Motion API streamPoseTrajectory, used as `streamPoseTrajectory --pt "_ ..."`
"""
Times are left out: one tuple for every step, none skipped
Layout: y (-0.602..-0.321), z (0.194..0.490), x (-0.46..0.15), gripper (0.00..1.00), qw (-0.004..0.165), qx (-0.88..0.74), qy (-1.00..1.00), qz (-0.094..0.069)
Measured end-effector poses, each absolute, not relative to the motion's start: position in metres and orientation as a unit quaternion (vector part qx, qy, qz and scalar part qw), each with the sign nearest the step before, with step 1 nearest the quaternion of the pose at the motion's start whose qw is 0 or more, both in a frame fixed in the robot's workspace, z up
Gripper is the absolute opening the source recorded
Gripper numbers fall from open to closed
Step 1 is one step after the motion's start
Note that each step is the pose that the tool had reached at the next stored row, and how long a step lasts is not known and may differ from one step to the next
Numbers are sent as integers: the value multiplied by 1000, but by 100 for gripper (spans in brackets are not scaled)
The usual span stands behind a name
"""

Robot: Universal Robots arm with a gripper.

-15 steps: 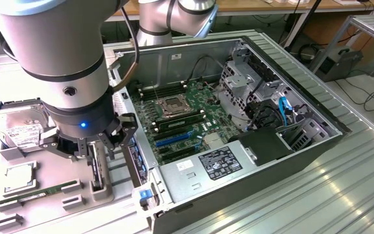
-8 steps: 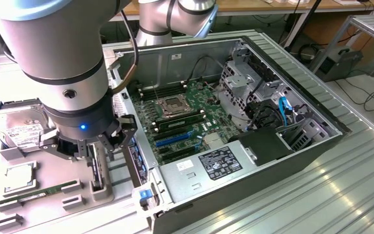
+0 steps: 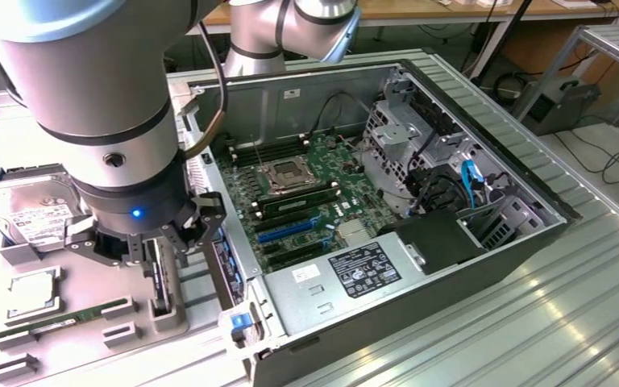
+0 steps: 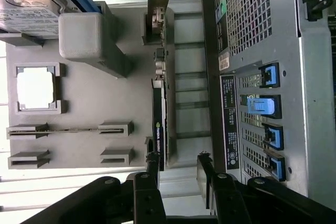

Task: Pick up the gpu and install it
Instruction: 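Pick up the gpu and move the gpu toward the slot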

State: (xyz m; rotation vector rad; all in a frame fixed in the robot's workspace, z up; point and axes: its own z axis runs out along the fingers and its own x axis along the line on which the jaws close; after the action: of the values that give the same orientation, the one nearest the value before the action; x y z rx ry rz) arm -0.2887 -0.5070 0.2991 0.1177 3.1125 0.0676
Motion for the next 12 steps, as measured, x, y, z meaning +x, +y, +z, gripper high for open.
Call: streamPoseTrajectory --pt "-507 299 -289 42 13 38 999 22" --pt "-507 298 -289 42 13 38 999 22" --pt "-507 297 -289 42 13 38 999 22" --pt "-507 297 -289 42 13 38 999 22" --pt "-507 296 -289 42 13 38 999 22" --pt "-507 296 -290 42 13 38 999 22" --pt "-507 296 -290 42 13 38 999 22" --pt "-507 295 -290 42 13 38 999 22" --pt "-507 295 -290 42 13 38 999 22" --pt "-507 294 -290 42 13 38 999 22" --pt "-507 294 -290 42 13 38 999 22" --pt "-507 293 -290 42 13 38 999 22"
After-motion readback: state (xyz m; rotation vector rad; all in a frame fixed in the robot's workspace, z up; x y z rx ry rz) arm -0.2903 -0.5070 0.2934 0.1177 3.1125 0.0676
